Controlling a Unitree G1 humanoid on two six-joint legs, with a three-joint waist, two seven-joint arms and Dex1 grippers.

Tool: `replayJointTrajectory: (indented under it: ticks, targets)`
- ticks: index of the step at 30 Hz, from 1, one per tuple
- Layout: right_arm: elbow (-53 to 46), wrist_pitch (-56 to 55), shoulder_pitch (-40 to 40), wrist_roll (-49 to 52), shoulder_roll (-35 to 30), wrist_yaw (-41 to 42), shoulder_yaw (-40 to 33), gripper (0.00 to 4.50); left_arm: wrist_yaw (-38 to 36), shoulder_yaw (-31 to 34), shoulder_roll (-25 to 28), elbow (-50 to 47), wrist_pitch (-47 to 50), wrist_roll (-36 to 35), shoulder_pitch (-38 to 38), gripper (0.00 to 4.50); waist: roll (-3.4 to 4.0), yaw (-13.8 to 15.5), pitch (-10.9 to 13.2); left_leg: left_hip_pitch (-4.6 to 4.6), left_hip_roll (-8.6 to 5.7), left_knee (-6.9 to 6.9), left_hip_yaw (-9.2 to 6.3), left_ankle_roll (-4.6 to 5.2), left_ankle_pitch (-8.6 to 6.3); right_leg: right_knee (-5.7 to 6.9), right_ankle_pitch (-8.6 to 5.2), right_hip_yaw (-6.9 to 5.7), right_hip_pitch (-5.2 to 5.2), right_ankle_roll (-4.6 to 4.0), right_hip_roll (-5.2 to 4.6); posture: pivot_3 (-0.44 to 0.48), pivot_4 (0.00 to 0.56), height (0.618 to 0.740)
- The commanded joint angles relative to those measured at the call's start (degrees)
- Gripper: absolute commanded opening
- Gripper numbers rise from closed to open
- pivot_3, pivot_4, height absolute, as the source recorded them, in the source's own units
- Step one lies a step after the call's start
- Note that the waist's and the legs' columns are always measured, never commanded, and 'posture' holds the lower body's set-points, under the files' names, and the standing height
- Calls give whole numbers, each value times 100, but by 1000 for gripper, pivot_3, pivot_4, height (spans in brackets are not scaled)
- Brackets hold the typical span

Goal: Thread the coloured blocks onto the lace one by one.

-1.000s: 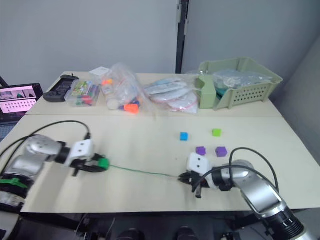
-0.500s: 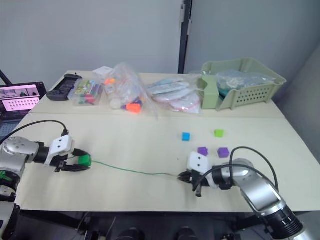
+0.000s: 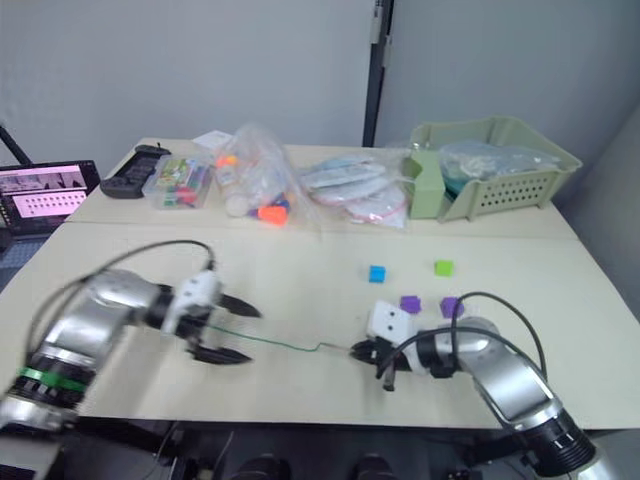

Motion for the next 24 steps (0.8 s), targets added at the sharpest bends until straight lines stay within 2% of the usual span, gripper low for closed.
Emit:
replayJointTrajectory:
  ticks: [1, 5, 13, 14, 24]
  targets:
    - [-199, 82, -74, -24, -6, -48, 13, 0, 681, -233, -325, -251, 65, 389, -230, 4482, -1, -16, 0, 0, -7, 3, 0, 0, 0, -2, 0, 0, 1, 0, 2, 0, 150, 740]
    - [-270, 171, -118, -21, 18, -59, 70, 0, 883, -800, -622, -131, -66, 871, -335, 4482, 2, -57, -1, 10, -6, -1, 0, 0, 0, 2, 0, 0, 1, -1, 7, 0, 150, 740]
    - [-390, 284, -140, -12, 11, -100, 143, 0, 965, -1036, -747, -72, 42, 1020, -387, 4482, 2, -38, -1, 8, -9, 0, -2, 0, 0, 0, 0, 1, 2, 0, 3, 0, 150, 740]
    - [-395, 292, -142, -11, 15, -105, 146, 0, 978, -1050, -761, -57, 52, 1038, -397, 3942, 2, -35, -1, 8, -11, 0, -2, 0, 0, 0, 0, 1, 3, 0, 2, 0, 150, 740]
    - [-425, 316, -163, -5, 50, -124, 173, 0, 975, -1163, -907, -23, 145, 1092, -489, 667, 2, -38, -1, 9, -13, 1, -2, 0, 0, -2, 0, 1, 6, 0, 1, 0, 150, 740]
